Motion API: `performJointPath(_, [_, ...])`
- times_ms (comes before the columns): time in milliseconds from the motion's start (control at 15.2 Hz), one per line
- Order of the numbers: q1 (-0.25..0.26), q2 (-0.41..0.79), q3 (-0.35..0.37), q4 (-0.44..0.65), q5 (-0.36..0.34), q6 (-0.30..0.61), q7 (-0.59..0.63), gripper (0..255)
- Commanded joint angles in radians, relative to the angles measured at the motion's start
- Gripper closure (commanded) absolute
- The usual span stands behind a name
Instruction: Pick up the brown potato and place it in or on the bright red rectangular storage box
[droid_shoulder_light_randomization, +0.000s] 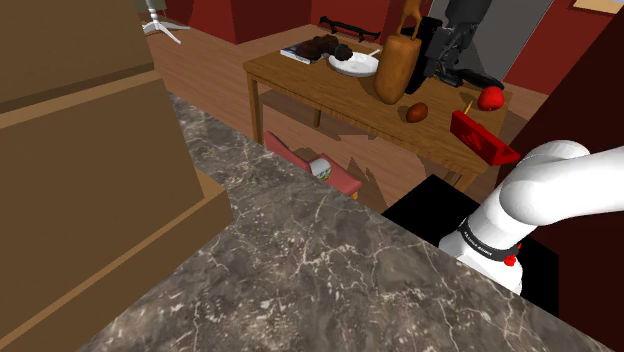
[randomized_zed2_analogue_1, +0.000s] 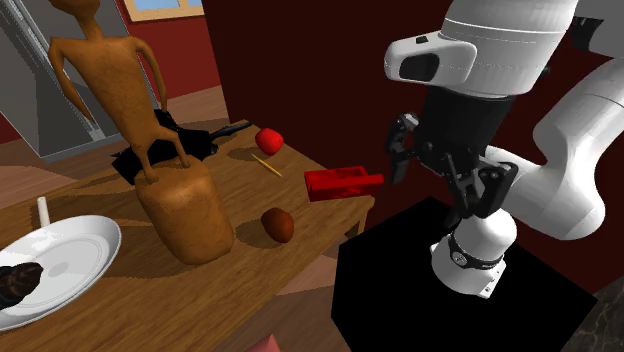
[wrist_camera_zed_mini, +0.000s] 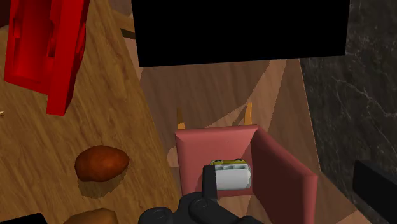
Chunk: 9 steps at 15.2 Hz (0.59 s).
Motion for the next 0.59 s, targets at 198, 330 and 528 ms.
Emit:
performJointPath(198, [-0.047, 0.057, -0.028, -0.024, 0.009, 0.104, 0.067, 0])
performJointPath(330, [-0.077, 0.097, -0.048, -0.037, 0.015, 0.172, 0.11, 0])
performJointPath(528, [-0.12, 0.159, -0.079, -0.053, 0.028, 0.274, 0.171, 0])
